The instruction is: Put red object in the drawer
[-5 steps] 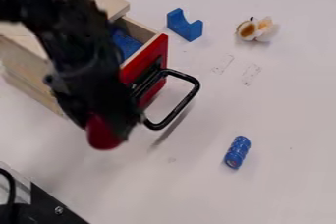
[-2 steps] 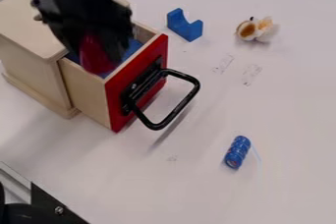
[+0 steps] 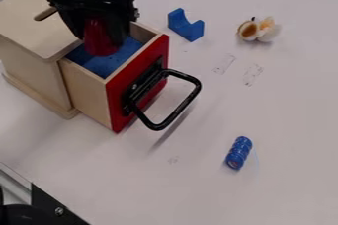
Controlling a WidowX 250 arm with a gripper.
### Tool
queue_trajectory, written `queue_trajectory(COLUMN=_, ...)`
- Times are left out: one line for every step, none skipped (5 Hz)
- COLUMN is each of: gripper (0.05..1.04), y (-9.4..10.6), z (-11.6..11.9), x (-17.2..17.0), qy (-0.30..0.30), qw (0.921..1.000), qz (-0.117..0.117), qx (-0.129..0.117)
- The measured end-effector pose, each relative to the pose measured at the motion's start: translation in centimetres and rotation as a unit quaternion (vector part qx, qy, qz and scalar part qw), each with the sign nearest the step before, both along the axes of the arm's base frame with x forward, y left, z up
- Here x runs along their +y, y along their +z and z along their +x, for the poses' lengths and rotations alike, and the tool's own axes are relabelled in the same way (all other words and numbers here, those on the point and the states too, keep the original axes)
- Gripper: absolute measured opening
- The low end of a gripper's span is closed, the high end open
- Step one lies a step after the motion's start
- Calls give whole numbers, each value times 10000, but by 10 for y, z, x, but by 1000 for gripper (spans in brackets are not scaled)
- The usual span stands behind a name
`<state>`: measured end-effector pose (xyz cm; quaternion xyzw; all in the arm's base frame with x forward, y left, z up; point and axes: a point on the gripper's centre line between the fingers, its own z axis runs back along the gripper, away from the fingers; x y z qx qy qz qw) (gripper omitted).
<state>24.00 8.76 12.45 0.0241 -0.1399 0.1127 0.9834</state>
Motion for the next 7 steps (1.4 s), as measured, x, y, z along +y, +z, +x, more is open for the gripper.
queue_trajectory(gripper=755, y=-14, z=5, x=3, qy=2, qw=9999, qz=69, qx=158)
queue_trajectory(gripper=755, y=-26, z=12, x=5, qy=-26, qw=9995, qz=96, qx=289)
queue_trajectory(gripper=754, y=-27, z=16, x=5, qy=-95, qw=9993, qz=159, qx=317)
queue_trajectory(gripper=823, y=-30, z=17, x=3, qy=-180, qw=9988, qz=228, qx=384)
queue_trajectory(gripper=959, y=-31, z=17, x=0, qy=-262, qw=9984, qz=283, qx=413)
queue_trajectory(gripper=959, y=-32, z=17, x=-2, qy=-282, qw=9983, qz=282, qx=435)
queue_trajectory(gripper=959, y=-31, z=17, x=-1, qy=-277, qw=9983, qz=293, qx=423)
